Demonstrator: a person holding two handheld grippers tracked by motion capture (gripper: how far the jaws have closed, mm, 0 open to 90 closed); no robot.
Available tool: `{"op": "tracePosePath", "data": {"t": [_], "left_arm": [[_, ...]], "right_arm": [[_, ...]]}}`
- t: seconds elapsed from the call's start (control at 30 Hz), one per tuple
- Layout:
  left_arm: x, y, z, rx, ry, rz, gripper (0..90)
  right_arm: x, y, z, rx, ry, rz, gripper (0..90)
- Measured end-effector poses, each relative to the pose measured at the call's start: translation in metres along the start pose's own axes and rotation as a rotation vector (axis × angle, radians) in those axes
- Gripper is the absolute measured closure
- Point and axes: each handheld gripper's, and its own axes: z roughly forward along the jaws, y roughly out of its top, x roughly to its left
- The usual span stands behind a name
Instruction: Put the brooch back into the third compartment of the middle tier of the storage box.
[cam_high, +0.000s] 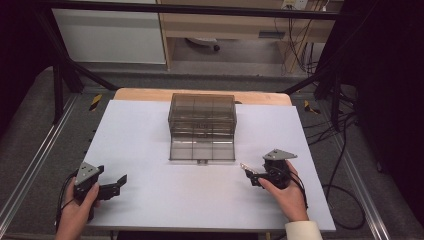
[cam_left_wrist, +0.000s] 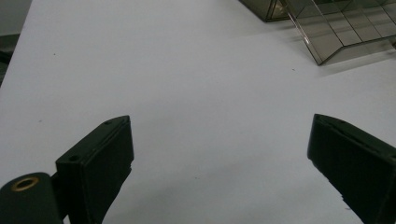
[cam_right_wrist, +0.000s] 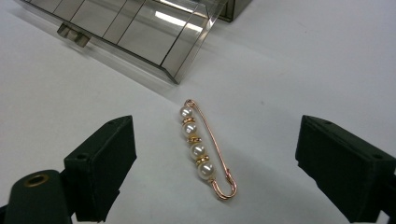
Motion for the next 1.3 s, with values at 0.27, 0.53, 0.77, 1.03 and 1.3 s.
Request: {"op": "tracePosePath", "data": {"t": [0.27,0.53,0.77,1.03,1.3], "left_arm": [[-0.0016,0.0016,0.0004,0.002,0.007,-0.01,6.8],[-0.0018,0.0014,0.0014,-0.003,0.006,-0.006,6.9],[0.0,0.0003,-0.0011,-0.005,0.012,-0.016,7.1],[0.0015,-0.0002,-0.0016,-0.002,0.014,-0.021,7.2],[0.0016,-0.0015,-0.0008,0.003,0.009,-0.015,7.2]], "right_arm": [[-0.0024,-0.0039,0.0004,0.001,0.01,0.017,13.2],[-0.0046,-0.0049,-0.001,-0.011,0.003,0.029,18.0],[-0.001,-0.0008,-0.0002,-0.017,0.006,0.019,18.1],[-0.0009,-0.0025,-0.0009,-0.006,0.006,0.01,21.8],[0.0018,-0.0029,0.0046,0.031,0.022,-0.002,29.4]]}}
